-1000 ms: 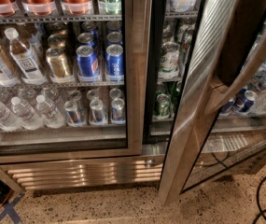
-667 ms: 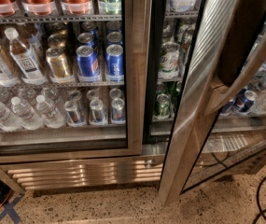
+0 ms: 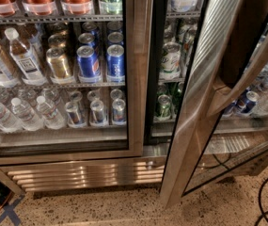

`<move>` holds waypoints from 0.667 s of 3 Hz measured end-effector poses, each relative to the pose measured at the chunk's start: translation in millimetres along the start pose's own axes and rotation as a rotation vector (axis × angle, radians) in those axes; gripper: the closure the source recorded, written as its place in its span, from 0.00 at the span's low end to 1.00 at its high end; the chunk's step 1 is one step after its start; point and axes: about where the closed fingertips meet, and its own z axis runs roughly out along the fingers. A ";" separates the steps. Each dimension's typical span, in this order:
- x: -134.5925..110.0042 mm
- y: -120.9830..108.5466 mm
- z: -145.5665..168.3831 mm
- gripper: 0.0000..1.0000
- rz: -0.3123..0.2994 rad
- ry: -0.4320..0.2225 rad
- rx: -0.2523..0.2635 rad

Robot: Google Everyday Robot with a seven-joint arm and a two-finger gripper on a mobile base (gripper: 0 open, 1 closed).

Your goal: Open right fridge door

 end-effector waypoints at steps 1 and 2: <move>0.0 0.0 0.0 0.00 0.000 0.000 0.000; 0.0 0.0 0.0 0.00 0.000 0.000 0.000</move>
Offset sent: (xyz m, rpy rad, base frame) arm -0.0198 0.0184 -0.0609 0.2345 0.2887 0.0751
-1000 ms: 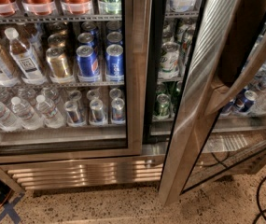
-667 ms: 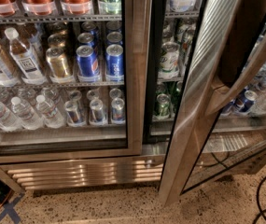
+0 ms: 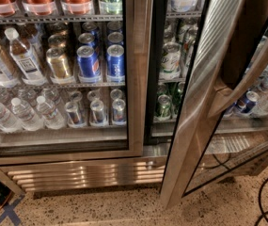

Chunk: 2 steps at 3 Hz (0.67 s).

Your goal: Open right fridge door

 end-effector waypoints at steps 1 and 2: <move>0.0 0.0 0.0 0.00 0.000 0.000 0.000; 0.0 0.0 0.0 0.00 0.000 0.000 0.000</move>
Offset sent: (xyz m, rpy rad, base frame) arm 0.0150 -0.0012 -0.0392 0.1742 0.0828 -0.0027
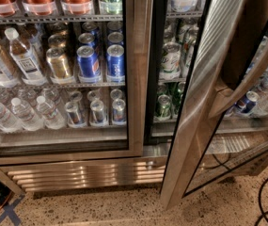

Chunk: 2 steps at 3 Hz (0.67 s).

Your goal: Open right fridge door

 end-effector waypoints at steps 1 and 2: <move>0.0 0.0 0.0 0.00 0.000 0.000 0.000; 0.0 0.0 0.0 0.00 0.000 0.000 0.000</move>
Offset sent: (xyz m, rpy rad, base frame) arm 0.0556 -0.0250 -0.1140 0.0880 0.1872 -0.0831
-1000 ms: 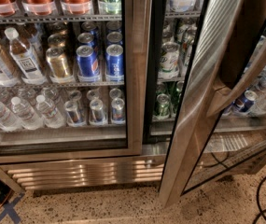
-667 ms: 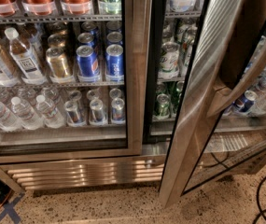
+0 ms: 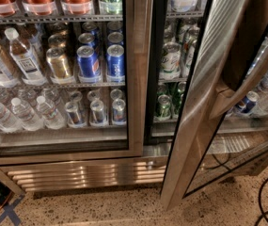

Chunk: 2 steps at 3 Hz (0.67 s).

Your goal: Open right fridge door

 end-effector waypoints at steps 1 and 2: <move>0.0 0.0 0.0 0.00 0.000 0.000 0.000; 0.0 0.0 0.0 0.00 0.000 0.000 0.000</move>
Offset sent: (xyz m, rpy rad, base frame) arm 0.0678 0.0101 -0.1545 0.1196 0.1715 -0.0558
